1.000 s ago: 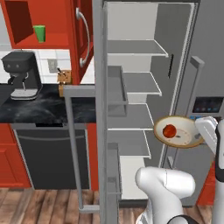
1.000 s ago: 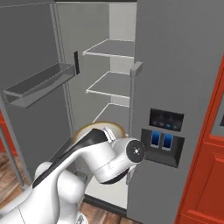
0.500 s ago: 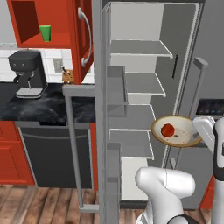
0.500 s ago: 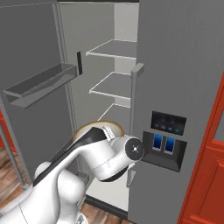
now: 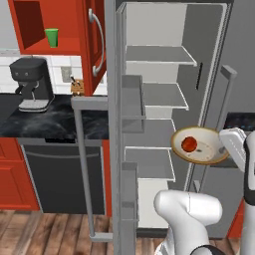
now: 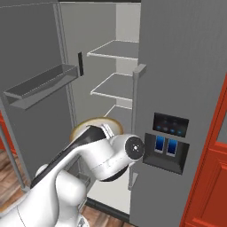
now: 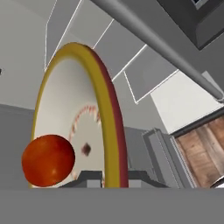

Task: Move the cup from next to the sink to the open cabinet. Then, move the bowl with the tomato to the fridge to clear the area for faucet cleaning.

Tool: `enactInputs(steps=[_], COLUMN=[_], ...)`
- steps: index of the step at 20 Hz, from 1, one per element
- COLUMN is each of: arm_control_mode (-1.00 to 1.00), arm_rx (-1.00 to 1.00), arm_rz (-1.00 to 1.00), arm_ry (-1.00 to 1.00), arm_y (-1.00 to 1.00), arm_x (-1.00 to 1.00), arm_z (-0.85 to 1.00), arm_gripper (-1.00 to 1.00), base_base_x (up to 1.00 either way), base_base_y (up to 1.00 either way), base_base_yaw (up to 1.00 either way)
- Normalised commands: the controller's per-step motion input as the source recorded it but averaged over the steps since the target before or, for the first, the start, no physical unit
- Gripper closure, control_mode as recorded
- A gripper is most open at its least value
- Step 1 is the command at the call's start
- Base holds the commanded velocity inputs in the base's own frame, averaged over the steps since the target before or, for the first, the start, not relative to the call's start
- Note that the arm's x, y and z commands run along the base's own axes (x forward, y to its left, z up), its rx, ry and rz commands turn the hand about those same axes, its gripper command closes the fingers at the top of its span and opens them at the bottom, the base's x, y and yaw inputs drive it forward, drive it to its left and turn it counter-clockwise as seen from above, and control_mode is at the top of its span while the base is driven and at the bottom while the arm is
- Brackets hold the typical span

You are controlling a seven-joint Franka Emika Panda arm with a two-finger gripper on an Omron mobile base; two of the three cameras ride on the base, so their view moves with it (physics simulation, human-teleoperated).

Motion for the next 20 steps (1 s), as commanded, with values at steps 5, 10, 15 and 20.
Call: enactInputs(steps=[5,10,15,20], arm_control_mode=[-1.0,-1.0,-1.0,-1.0], arm_rx=[0.0,0.01,0.04,0.07], arm_rz=[0.0,-0.05,-0.1,-0.17], arm_ry=[-0.1,0.0,0.02,0.03], arm_y=[0.36,0.03,0.0,0.1], arm_x=[0.0,0.13,0.23,0.33], arm_z=[0.94,0.97,0.97,0.75], arm_gripper=[1.0,1.0,1.0,1.0], base_base_x=[0.0,0.0,0.0,0.0], base_base_y=[0.0,0.0,0.0,0.0], base_base_yaw=[0.0,0.0,0.0,0.0])
